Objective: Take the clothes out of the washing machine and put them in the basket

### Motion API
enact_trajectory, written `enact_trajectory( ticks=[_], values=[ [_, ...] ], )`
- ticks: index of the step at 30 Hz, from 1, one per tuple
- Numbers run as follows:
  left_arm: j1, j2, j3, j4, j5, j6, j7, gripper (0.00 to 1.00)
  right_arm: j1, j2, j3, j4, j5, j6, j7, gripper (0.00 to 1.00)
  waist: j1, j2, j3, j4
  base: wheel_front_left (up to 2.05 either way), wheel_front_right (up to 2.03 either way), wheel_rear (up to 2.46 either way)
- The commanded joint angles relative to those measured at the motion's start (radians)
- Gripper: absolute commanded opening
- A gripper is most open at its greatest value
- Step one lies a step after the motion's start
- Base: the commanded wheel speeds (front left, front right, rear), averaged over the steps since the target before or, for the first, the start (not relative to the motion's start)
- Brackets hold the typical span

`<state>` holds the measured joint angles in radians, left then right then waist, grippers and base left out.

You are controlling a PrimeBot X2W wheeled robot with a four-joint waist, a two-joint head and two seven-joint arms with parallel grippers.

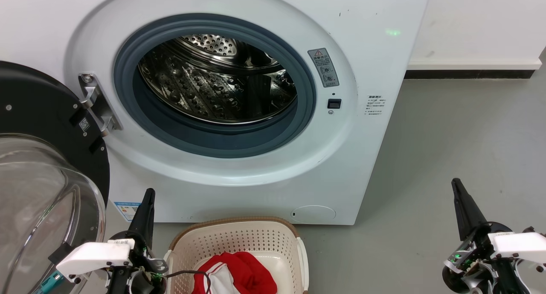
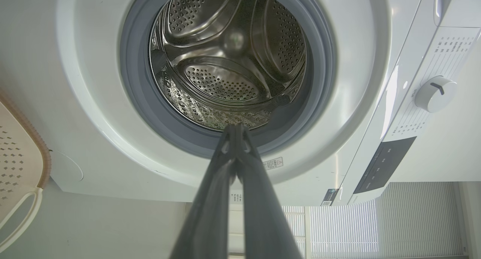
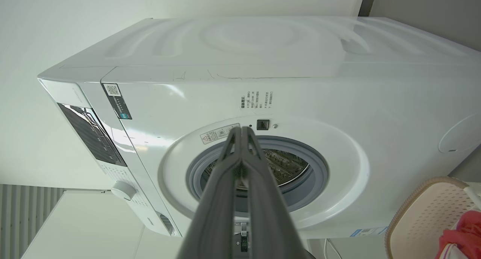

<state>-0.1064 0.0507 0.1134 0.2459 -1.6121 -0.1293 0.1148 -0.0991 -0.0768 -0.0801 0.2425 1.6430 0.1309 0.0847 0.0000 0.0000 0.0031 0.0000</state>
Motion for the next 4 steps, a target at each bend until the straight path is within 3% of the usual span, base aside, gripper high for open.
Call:
enact_trajectory(
  ticks=[1, 4],
  values=[
    [-0.006, -0.001, 0.003, 0.001, -0.001, -0.004, 0.003, 0.0, -0.012, 0.003, -0.002, 0.002, -0.004, 0.0, 0.003, 0.0, 0.0, 0.0, 0.0, 0.0, 0.0, 0.0, 0.0],
    [-0.006, -0.001, 0.003, 0.001, -0.001, -0.004, 0.003, 0.0, -0.012, 0.004, -0.003, 0.002, -0.005, 0.0, 0.004, 0.0, 0.0, 0.0, 0.0, 0.0, 0.0, 0.0, 0.0]
  ],
)
